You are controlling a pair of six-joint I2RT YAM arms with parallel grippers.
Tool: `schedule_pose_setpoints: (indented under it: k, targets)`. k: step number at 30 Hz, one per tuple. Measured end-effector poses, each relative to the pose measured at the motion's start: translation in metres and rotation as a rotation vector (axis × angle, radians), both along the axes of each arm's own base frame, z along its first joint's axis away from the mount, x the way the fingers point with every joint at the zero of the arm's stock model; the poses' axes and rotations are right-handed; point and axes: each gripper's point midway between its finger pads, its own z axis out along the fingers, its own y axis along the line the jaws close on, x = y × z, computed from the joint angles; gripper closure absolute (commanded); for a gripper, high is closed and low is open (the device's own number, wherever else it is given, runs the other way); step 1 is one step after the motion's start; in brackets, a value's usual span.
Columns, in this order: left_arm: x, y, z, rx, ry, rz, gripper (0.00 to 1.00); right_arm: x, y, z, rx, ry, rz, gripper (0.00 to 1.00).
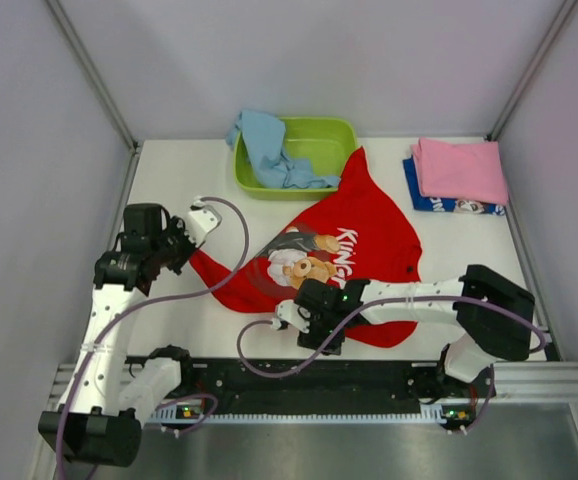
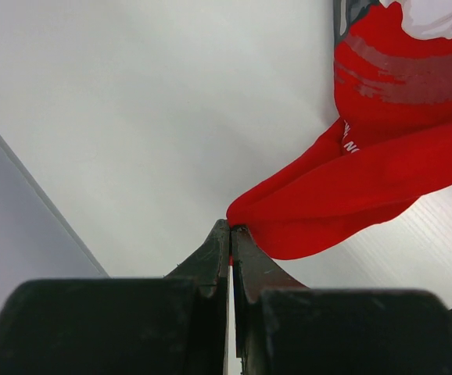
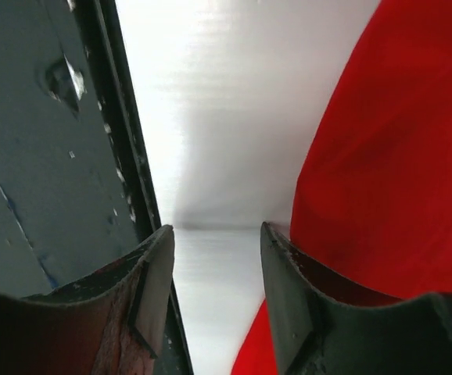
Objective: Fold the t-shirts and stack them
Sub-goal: Flatten out the tshirt
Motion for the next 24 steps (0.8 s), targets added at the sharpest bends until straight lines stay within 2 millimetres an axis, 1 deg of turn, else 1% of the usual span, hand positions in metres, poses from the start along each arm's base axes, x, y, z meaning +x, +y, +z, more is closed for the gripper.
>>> schedule_pose_setpoints:
  k: [1,4,7,11,17,21,24]
  targets:
    - [0.001,0.0,0.0,-0.001,-0.001,0.001,1.0,0.001,-0.003,-0.005,-0.028,-0.009,-0.003,0.51]
    - [0.002,-0.001,0.0,-0.003,0.001,-0.001,1.0,0.011,0.002,0.0,-0.032,-0.054,-0.027,0.5]
    - [0.003,-0.001,-0.001,-0.002,0.002,-0.001,1.0,0.02,-0.003,-0.004,-0.059,-0.076,-0.066,0.47]
    - [0.005,0.0,-0.001,0.001,0.0,0.002,1.0,0.034,-0.006,-0.005,-0.075,-0.091,-0.136,0.47]
    - [0.007,0.001,0.0,0.004,-0.004,0.003,1.0,0.059,-0.013,-0.001,-0.078,-0.103,-0.248,0.46]
    - [0.008,0.001,-0.001,0.009,-0.003,0.005,1.0,0.067,-0.011,0.003,-0.061,-0.104,-0.28,0.46]
    - [0.008,0.002,-0.001,0.011,-0.002,0.006,1.0,0.075,-0.016,0.003,-0.064,-0.108,-0.314,0.45]
